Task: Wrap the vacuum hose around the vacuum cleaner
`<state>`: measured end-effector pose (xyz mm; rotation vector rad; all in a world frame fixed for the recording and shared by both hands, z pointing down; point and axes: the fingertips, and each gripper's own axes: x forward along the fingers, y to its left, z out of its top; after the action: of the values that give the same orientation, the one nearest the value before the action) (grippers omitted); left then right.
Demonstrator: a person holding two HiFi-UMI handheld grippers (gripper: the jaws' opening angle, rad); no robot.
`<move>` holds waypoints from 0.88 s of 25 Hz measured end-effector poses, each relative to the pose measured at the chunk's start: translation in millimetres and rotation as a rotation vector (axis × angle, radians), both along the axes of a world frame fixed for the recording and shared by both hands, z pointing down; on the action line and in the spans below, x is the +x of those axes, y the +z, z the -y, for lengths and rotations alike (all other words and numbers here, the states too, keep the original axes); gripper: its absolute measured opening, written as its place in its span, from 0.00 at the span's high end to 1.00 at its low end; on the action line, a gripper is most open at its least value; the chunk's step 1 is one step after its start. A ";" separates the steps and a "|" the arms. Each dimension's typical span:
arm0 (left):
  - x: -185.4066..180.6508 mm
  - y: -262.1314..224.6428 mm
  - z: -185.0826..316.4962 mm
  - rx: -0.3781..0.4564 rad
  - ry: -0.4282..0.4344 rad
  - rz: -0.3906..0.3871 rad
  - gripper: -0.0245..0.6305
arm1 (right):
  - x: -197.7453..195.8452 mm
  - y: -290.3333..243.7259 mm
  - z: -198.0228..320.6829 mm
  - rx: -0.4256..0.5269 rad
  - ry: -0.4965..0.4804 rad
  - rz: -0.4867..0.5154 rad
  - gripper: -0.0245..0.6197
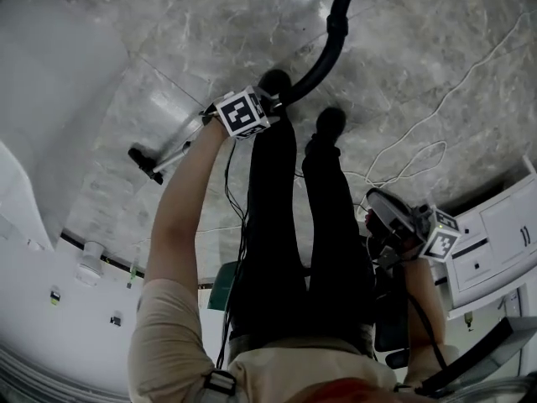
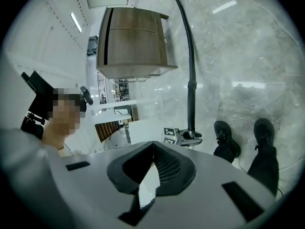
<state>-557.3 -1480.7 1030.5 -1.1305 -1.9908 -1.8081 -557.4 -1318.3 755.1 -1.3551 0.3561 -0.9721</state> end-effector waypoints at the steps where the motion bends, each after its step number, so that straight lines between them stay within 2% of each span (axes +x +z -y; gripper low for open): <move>1: 4.0 -12.2 -1.5 -0.016 0.002 -0.007 0.78 | 7.4 6.3 -0.1 -0.005 0.026 0.003 0.96; 3: 11.1 -34.7 -4.4 -0.046 0.006 -0.021 0.78 | 13.9 24.9 1.6 -0.031 0.035 0.005 0.96; 8: 19.9 -88.6 -17.1 -0.110 0.011 -0.057 0.78 | 43.2 55.4 32.0 -0.071 -0.071 -0.077 0.94; 12: 23.1 -124.9 -29.1 -0.151 0.046 -0.086 0.78 | 89.7 56.2 53.7 -0.049 -0.077 -0.158 0.56; 13: 22.5 -132.7 -30.7 -0.152 0.061 -0.092 0.78 | 98.7 54.4 53.7 -0.052 -0.054 -0.172 0.51; 17: 20.7 -164.2 -38.0 -0.160 0.110 -0.122 0.78 | 140.2 26.3 42.4 -0.072 0.056 -0.291 0.49; 21: 16.5 -197.9 -48.0 -0.188 0.153 -0.158 0.78 | 172.8 -11.1 28.1 0.055 0.193 -0.371 0.50; 22: 14.3 -206.6 -49.7 -0.193 0.163 -0.168 0.78 | 175.2 -22.3 26.2 0.069 0.214 -0.390 0.56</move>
<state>-543.0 -1431.0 823.9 -1.0965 -2.1231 -1.4185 -382.1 -1344.6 732.9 -1.4847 0.5206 -0.5110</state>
